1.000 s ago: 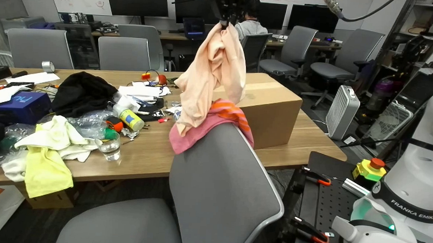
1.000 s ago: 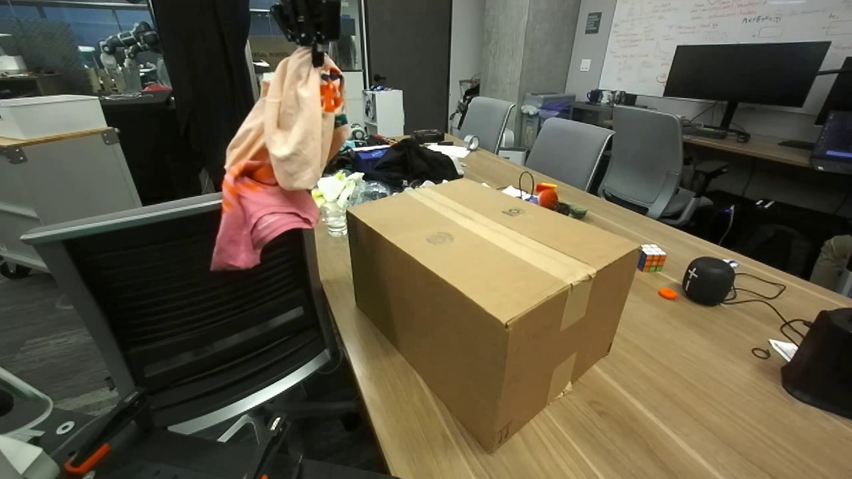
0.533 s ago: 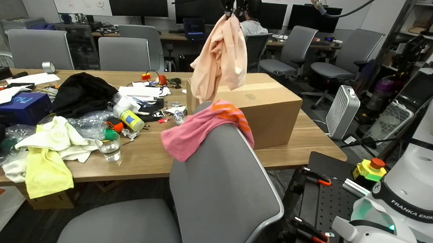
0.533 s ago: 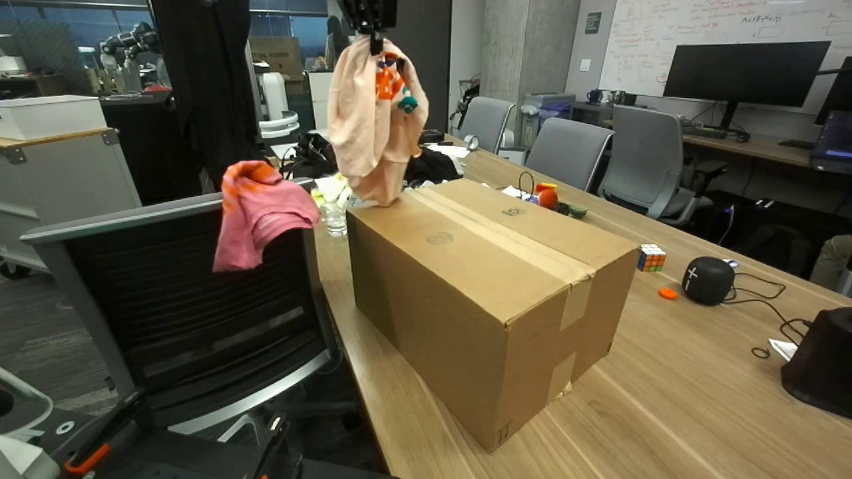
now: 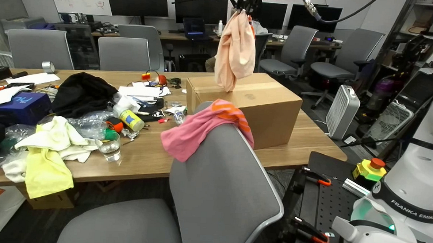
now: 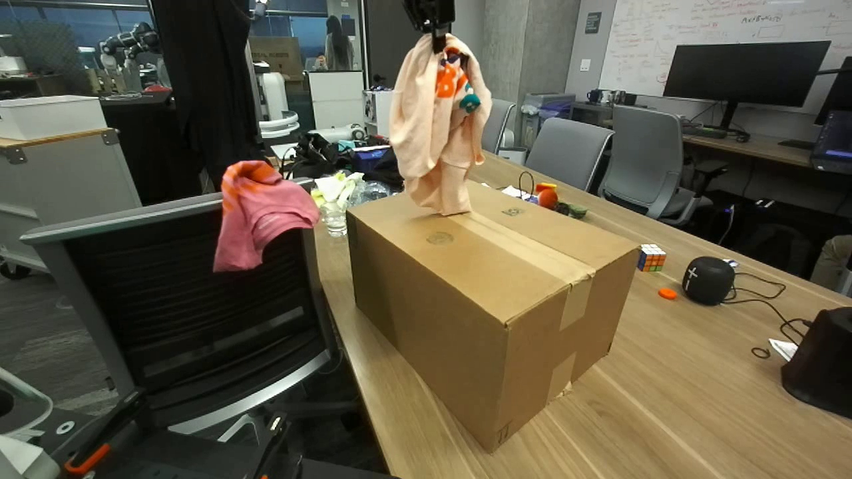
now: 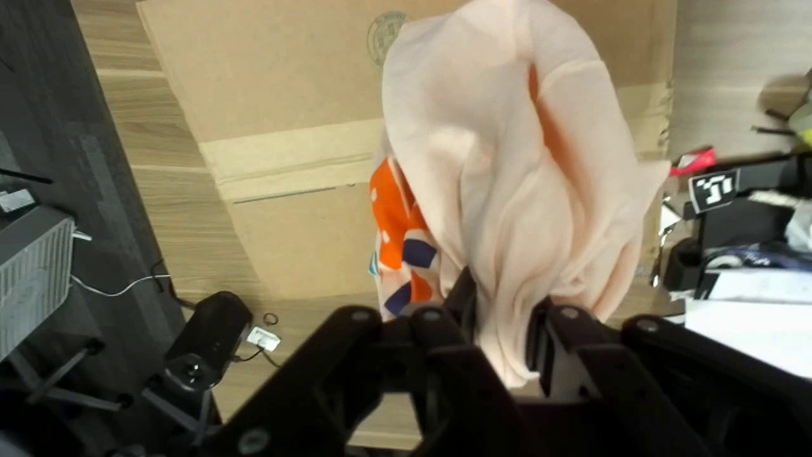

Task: Place the t-shirts on top of the brown box

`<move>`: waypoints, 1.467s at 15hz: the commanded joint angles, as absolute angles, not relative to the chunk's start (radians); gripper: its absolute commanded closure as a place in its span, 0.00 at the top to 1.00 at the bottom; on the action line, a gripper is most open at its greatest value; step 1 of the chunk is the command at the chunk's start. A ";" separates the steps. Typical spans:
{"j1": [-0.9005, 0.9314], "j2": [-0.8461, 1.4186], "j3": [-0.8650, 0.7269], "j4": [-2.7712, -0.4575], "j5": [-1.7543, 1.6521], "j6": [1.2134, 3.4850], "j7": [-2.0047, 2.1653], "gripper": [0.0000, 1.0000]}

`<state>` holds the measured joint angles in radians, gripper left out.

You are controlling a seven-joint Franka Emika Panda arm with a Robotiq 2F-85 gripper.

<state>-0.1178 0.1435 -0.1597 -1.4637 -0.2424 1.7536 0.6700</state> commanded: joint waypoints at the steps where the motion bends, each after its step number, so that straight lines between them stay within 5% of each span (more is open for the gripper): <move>1: -0.125 0.191 -0.195 -1.408 -0.325 1.803 0.807 0.04; 3: -0.127 0.202 -0.213 -1.409 -0.361 1.817 0.893 0.05; 4: -0.128 0.208 -0.217 -1.408 -0.375 1.812 0.912 0.42; 6: -0.127 0.212 -0.221 -1.417 -0.404 1.803 0.929 0.49; 13: -0.085 0.137 -0.171 -1.573 -0.420 1.789 0.810 0.99; 22: 0.021 -0.143 -0.013 -1.968 -0.380 1.780 0.592 1.00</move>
